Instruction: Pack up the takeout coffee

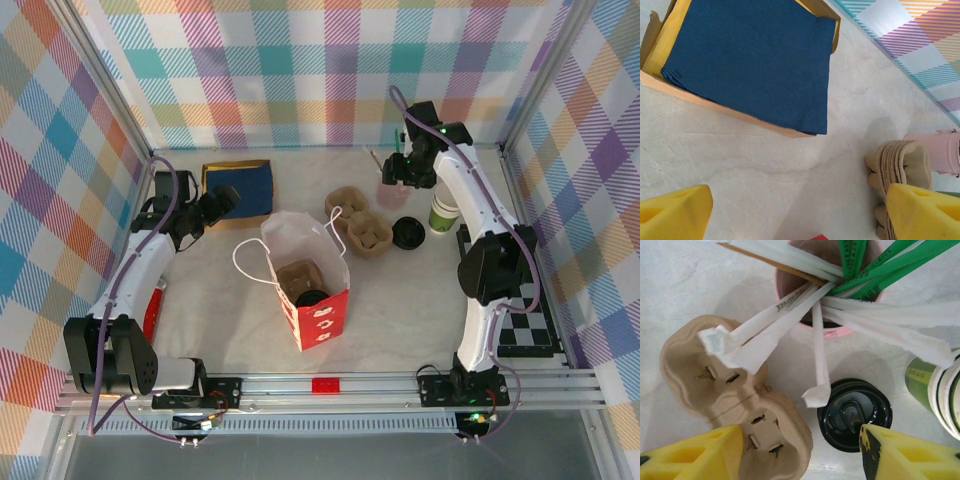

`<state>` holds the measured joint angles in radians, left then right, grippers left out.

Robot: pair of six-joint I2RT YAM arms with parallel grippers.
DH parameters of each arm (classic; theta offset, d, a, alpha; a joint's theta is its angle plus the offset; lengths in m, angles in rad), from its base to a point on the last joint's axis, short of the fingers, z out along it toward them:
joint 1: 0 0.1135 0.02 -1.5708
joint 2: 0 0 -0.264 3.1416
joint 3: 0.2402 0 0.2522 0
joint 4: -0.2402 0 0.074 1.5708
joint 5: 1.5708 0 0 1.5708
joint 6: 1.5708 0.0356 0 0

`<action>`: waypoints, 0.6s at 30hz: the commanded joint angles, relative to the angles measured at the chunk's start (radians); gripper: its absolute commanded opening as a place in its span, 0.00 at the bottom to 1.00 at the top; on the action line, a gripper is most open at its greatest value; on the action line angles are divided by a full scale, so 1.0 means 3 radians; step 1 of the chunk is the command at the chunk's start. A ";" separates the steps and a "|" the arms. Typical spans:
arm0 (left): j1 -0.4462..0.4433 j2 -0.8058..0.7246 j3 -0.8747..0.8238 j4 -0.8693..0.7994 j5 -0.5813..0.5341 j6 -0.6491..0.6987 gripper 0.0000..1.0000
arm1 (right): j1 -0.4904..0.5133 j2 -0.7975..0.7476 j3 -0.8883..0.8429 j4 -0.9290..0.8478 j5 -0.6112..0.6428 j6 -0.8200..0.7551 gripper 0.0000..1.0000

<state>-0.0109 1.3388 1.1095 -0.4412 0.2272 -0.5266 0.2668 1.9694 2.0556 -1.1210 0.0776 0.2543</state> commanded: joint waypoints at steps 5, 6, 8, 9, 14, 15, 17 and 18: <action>0.0041 -0.0073 0.0001 0.0036 0.0010 0.0073 0.88 | -0.0087 0.0158 0.0142 0.0015 0.0029 0.0042 0.59; 0.0041 -0.0070 0.0004 0.0036 0.0015 0.0073 0.88 | -0.0087 0.0181 0.0145 0.0019 0.0023 0.0041 0.58; 0.0042 -0.0058 0.0011 0.0045 0.0019 0.0068 0.88 | -0.0092 0.0227 0.0162 0.0032 0.0014 0.0033 0.56; 0.0043 -0.0055 0.0018 0.0051 0.0022 0.0070 0.87 | -0.0092 0.0250 0.0177 0.0031 0.0005 0.0037 0.54; 0.0044 -0.0045 0.0037 0.0035 0.0020 0.0082 0.85 | -0.0091 0.0373 0.0269 0.0017 -0.0022 0.0035 0.44; 0.0041 -0.0045 0.0039 0.0034 0.0020 0.0088 0.85 | -0.0092 0.0390 0.0280 0.0014 -0.0031 0.0039 0.42; 0.0043 -0.0045 0.0044 0.0020 0.0008 0.0094 0.85 | -0.0092 0.0415 0.0306 0.0010 -0.0034 0.0044 0.38; 0.0044 -0.0045 0.0050 0.0018 0.0001 0.0094 0.85 | -0.0092 0.0422 0.0314 0.0009 -0.0025 0.0045 0.35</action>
<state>-0.0109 1.3380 1.1095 -0.4416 0.2264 -0.5194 0.2413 2.0865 2.1139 -1.1152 0.0780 0.2623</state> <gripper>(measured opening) 0.848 0.362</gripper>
